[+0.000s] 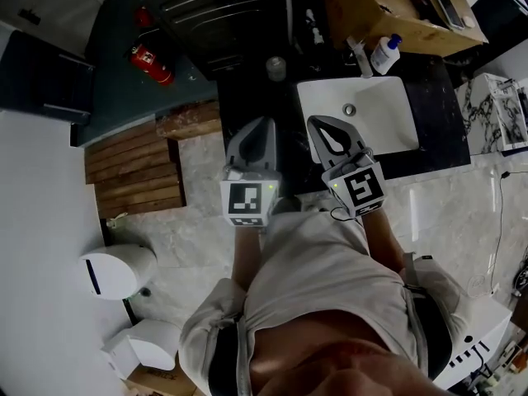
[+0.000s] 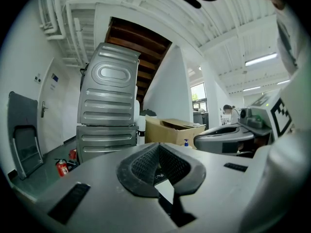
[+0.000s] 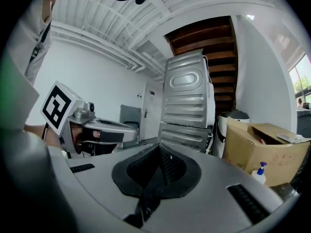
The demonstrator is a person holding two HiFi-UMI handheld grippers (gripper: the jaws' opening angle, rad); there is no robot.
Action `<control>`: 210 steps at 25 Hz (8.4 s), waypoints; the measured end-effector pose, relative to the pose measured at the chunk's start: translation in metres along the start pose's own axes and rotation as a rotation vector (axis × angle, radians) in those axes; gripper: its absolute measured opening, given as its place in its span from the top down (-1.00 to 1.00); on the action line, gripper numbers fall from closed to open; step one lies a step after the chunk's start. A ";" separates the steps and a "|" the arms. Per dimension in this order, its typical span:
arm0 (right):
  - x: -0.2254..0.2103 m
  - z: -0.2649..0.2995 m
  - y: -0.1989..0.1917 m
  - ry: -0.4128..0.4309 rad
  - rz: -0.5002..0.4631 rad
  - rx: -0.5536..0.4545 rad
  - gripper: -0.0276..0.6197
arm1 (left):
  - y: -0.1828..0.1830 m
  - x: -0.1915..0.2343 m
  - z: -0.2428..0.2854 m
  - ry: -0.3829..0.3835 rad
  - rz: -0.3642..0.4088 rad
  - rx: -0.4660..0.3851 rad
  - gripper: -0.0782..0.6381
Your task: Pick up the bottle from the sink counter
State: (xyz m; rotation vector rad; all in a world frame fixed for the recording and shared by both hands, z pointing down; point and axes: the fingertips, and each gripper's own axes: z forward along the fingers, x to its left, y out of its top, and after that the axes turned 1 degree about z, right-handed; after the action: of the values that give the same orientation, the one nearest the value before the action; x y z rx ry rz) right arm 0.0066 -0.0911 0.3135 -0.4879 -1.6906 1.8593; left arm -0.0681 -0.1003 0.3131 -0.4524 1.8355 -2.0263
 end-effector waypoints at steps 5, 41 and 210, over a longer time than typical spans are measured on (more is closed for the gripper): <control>-0.001 0.023 -0.003 -0.028 0.001 0.025 0.94 | -0.005 0.019 0.014 -0.037 -0.012 0.006 0.78; -0.028 0.100 -0.071 -0.024 0.081 0.164 0.94 | -0.086 0.064 0.089 -0.093 -0.073 0.157 0.78; -0.090 0.143 -0.181 -0.086 0.205 0.318 0.94 | -0.232 0.075 0.241 -0.152 -0.042 0.398 -0.14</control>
State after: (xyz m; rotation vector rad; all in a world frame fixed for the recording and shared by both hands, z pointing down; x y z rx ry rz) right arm 0.0176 -0.2522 0.5013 -0.4680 -1.4009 2.2760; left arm -0.0342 -0.3272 0.5679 -0.5132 1.3012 -2.2444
